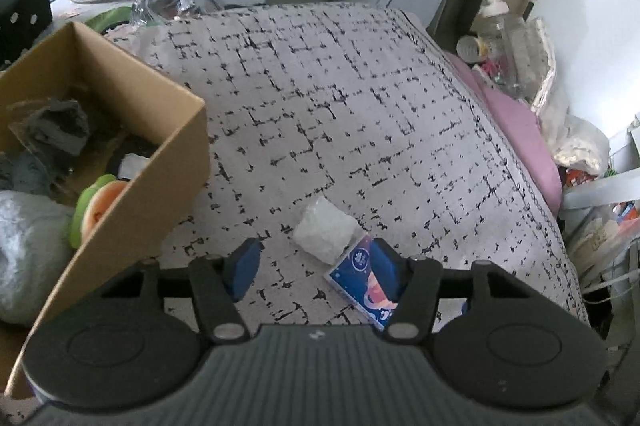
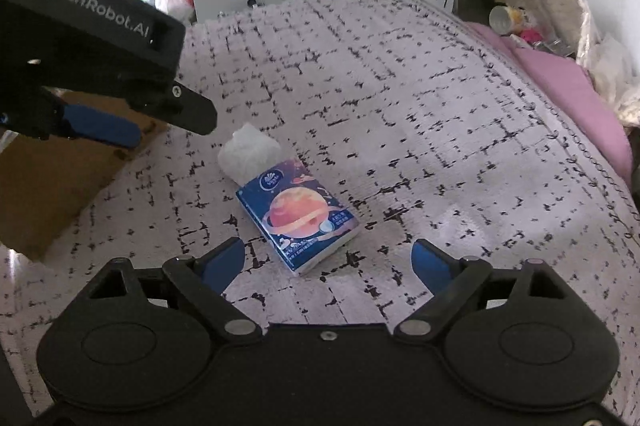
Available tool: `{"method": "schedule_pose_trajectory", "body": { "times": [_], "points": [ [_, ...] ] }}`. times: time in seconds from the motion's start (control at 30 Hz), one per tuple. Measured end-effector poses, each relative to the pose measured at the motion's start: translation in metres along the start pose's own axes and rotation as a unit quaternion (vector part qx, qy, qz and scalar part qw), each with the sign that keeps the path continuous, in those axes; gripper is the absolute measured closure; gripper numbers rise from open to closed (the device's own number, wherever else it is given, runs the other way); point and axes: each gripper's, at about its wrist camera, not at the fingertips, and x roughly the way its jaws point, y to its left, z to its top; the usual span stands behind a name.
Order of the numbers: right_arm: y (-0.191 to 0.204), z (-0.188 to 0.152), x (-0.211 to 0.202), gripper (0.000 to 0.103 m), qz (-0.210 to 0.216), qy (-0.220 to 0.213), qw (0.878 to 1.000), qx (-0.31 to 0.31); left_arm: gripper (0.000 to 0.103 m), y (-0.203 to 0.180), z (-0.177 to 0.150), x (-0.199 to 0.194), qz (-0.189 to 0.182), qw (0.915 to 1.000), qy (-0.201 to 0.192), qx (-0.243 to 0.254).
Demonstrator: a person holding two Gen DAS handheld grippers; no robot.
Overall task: Organize soft objects
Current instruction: 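Close the right gripper on the blue tissue pack while the left tool reaches the white cloth ball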
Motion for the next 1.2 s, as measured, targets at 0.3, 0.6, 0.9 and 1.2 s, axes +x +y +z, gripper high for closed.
{"method": "schedule_pose_trajectory", "body": {
  "times": [0.3,0.6,0.9,1.2],
  "points": [
    [-0.001,0.005,0.033,0.014,-0.035,0.006,0.999,0.014,0.043,-0.002,0.007,0.026,-0.002,0.9996,0.026,-0.009],
    [0.014,0.009,0.037,0.015,-0.061,-0.063,0.995,-0.049,0.043,-0.001,0.019,0.045,0.006,0.9992,0.031,-0.026],
    [-0.001,0.013,0.043,0.043,-0.013,-0.044,0.999,0.008,0.042,-0.002,0.020,0.060,0.011,0.9986,0.039,-0.035],
    [-0.019,0.014,0.036,0.043,-0.003,-0.007,0.998,0.066,0.040,-0.003,0.017,0.076,0.033,0.9987,0.033,-0.020]
  ]
}}
